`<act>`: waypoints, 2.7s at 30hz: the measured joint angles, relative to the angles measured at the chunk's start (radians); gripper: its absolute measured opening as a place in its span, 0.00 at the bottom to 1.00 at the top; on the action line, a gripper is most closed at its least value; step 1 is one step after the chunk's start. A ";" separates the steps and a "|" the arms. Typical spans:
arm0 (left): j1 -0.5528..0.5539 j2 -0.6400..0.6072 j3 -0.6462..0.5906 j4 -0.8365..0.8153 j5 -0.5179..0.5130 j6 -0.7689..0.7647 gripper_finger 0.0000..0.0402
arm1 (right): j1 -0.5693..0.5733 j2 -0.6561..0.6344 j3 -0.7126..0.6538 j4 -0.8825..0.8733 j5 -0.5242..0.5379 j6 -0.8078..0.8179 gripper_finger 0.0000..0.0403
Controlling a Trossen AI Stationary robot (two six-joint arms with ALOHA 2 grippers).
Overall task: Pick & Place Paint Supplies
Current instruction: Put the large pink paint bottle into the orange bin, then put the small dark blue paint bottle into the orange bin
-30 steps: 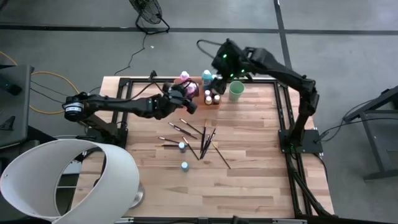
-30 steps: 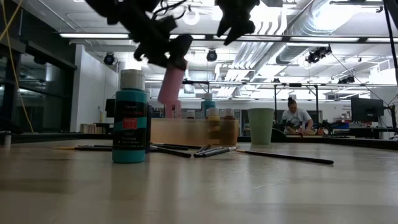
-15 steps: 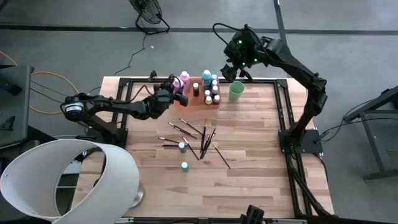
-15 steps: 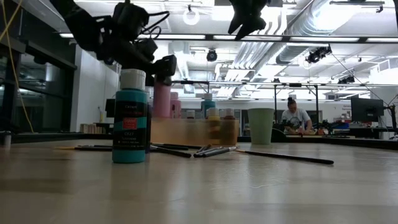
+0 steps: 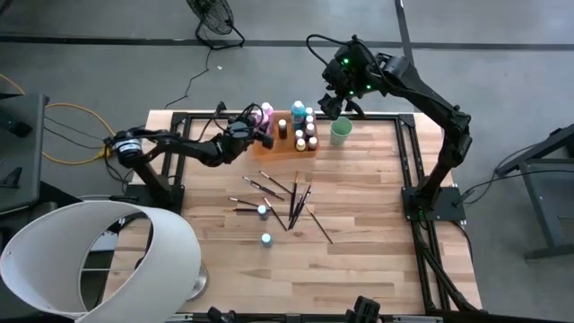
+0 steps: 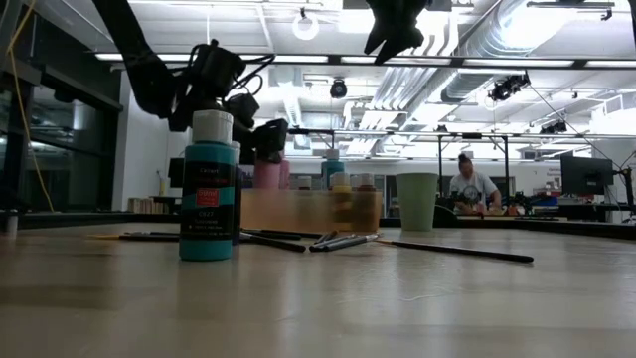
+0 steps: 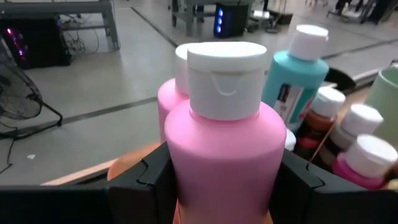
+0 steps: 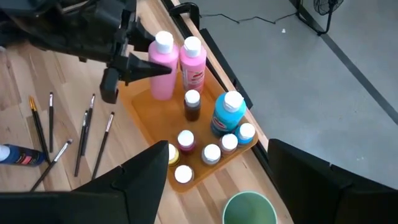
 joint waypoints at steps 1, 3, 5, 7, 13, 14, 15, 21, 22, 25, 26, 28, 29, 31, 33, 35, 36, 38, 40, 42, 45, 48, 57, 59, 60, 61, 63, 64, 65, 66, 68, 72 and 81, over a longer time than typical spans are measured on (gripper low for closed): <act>0.000 0.009 0.000 0.016 -0.003 0.004 0.44 | 0.000 0.000 0.000 0.000 0.000 0.000 0.66; 0.005 0.020 0.000 0.026 -0.015 0.007 0.44 | 0.000 0.000 0.000 -0.002 0.000 0.000 0.66; 0.006 0.029 0.000 0.028 -0.018 0.007 0.44 | 0.000 0.000 0.000 -0.005 0.000 0.000 0.66; 0.006 0.038 0.000 0.025 -0.018 0.007 0.44 | 0.000 0.000 0.000 -0.006 0.000 0.000 0.66; 0.005 0.065 0.002 0.031 -0.019 0.004 0.45 | 0.000 0.000 -0.001 -0.015 -0.003 0.001 0.66; 0.004 0.065 0.002 0.031 -0.020 0.002 0.45 | 0.000 0.000 -0.001 -0.016 -0.003 0.001 0.66; 0.004 0.065 0.002 0.031 -0.020 0.001 0.45 | 0.000 0.000 -0.001 -0.015 -0.003 0.001 0.66; 0.004 0.065 0.001 0.030 -0.016 0.010 0.52 | 0.000 0.000 -0.001 -0.015 -0.008 0.011 0.66; 0.004 0.065 0.002 0.029 -0.015 0.011 0.55 | 0.000 0.000 -0.001 -0.015 -0.010 0.011 0.66; 0.003 0.065 0.002 0.025 -0.013 0.011 0.64 | 0.001 0.000 -0.001 -0.016 -0.011 0.018 0.66; 0.003 0.065 0.002 0.023 -0.013 0.011 0.67 | 0.001 0.000 -0.001 -0.017 -0.011 0.019 0.66; 0.003 0.064 0.002 0.023 -0.011 0.011 0.71 | 0.001 0.000 -0.001 -0.024 -0.011 0.020 0.66; 0.003 0.058 0.002 0.018 -0.009 0.008 0.73 | 0.001 0.000 -0.001 -0.028 -0.011 0.023 0.66; 0.003 0.038 0.001 0.012 -0.009 0.007 0.75 | 0.001 0.000 -0.001 -0.037 -0.011 0.030 0.66; -0.003 0.017 0.002 0.010 -0.008 0.012 0.76 | 0.001 0.000 -0.001 -0.052 -0.011 0.038 0.66; -0.005 -0.012 0.002 -0.015 -0.002 0.029 0.76 | 0.001 0.000 -0.001 -0.065 -0.011 0.042 0.66; -0.011 -0.031 0.002 -0.026 0.002 0.031 0.77 | 0.001 0.000 -0.001 -0.073 -0.011 0.042 0.66; -0.020 -0.062 0.003 -0.050 0.009 0.034 0.77 | 0.003 0.000 -0.001 -0.094 -0.011 0.047 0.66; -0.036 -0.097 0.001 -0.099 0.016 0.034 0.77 | 0.003 0.000 -0.001 -0.117 -0.011 0.050 0.66; -0.055 -0.129 0.009 -0.127 0.035 0.034 0.77 | 0.003 -0.004 -0.001 -0.146 -0.009 0.050 0.66; -0.086 -0.182 0.026 -0.233 0.090 0.027 0.77 | 0.008 -0.013 -0.001 -0.187 -0.010 0.049 0.66; -0.124 -0.221 0.072 -0.382 0.158 0.035 0.77 | 0.009 -0.024 -0.001 -0.224 -0.004 0.043 0.66; -0.220 -0.314 0.213 -0.796 0.285 0.101 0.77 | 0.002 -0.206 -0.171 -0.148 -0.012 0.016 0.66; -0.229 -0.330 0.228 -0.826 0.249 0.095 0.77 | 0.002 -0.275 -0.266 -0.070 -0.011 0.026 0.66; -0.231 -0.336 0.229 -0.834 0.228 0.087 0.77 | 0.002 -0.313 -0.316 -0.027 -0.012 0.035 0.66; -0.233 -0.338 0.229 -0.841 0.207 0.083 0.77 | 0.002 -0.349 -0.366 0.017 -0.011 0.047 0.66; -0.232 -0.337 0.229 -0.850 0.179 0.082 0.77 | 0.008 -0.413 -0.461 0.084 -0.015 0.077 0.66; -0.232 -0.336 0.228 -0.860 0.173 0.083 0.77 | 0.014 -0.440 -0.506 0.112 -0.017 0.096 0.66; -0.232 -0.336 0.228 -0.860 0.171 0.084 0.77 | 0.019 -0.462 -0.545 0.130 -0.019 0.112 0.66; -0.232 -0.336 0.228 -0.858 0.170 0.086 0.77 | 0.023 -0.485 -0.583 0.145 -0.025 0.124 0.66; -0.232 -0.336 0.228 -0.860 0.170 0.086 0.77 | 0.032 -0.519 -0.646 0.159 -0.042 0.146 0.66; -0.232 -0.336 0.228 -0.867 0.171 0.073 0.77 | 0.061 -0.559 -0.729 0.164 -0.034 0.165 0.66; -0.234 -0.336 0.228 -0.992 0.475 0.014 0.77 | 0.101 -0.584 -0.753 0.163 -0.035 0.172 0.66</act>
